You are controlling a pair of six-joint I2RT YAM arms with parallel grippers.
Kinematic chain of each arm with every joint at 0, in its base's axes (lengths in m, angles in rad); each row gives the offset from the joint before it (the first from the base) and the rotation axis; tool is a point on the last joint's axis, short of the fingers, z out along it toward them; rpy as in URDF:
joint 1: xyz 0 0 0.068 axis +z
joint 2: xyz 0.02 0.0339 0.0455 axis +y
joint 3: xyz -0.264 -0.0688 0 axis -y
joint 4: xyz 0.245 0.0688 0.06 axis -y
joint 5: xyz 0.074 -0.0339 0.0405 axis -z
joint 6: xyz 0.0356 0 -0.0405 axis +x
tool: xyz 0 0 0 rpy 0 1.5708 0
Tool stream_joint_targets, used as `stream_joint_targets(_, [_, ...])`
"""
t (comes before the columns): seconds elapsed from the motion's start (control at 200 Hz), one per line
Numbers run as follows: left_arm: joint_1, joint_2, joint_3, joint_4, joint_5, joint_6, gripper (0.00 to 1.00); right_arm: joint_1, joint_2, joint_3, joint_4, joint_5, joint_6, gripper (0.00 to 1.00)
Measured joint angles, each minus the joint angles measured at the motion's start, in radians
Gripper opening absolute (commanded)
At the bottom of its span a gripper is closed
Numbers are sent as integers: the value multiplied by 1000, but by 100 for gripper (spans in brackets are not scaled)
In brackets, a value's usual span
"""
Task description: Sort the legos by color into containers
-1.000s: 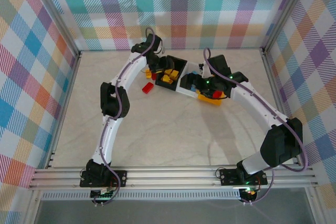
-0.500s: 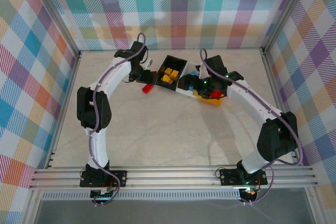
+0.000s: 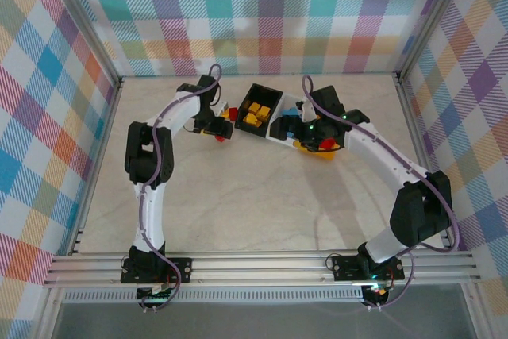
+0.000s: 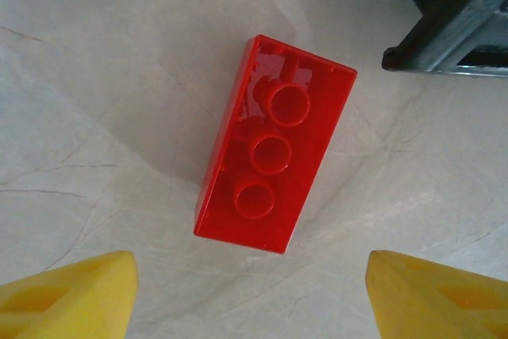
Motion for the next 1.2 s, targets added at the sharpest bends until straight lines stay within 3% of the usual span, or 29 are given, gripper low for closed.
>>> stream_joint_targets(0.32, [-1, 99, 65, -2, 6, 3, 70, 0, -2, -7, -4, 0, -1, 99])
stream_joint_targets(0.635, [-1, 140, 129, -10, 8, 1, 54, 0, 0, 8, -16, 0, 0, 99])
stream_joint_targets(0.835, [5, 143, 132, -6, 6, -6, 35, 0, 26, 41, -14, 0, 4, 98])
stream_joint_targets(0.92, [6, 141, 131, -1, 21, -11, 32, 0, 43, 46, -11, -1, 7, 98])
stream_joint_targets(1.2, [9, 1, -102, 81, 75, -48, 30, 0, 76, 60, 3, -31, 20, 98])
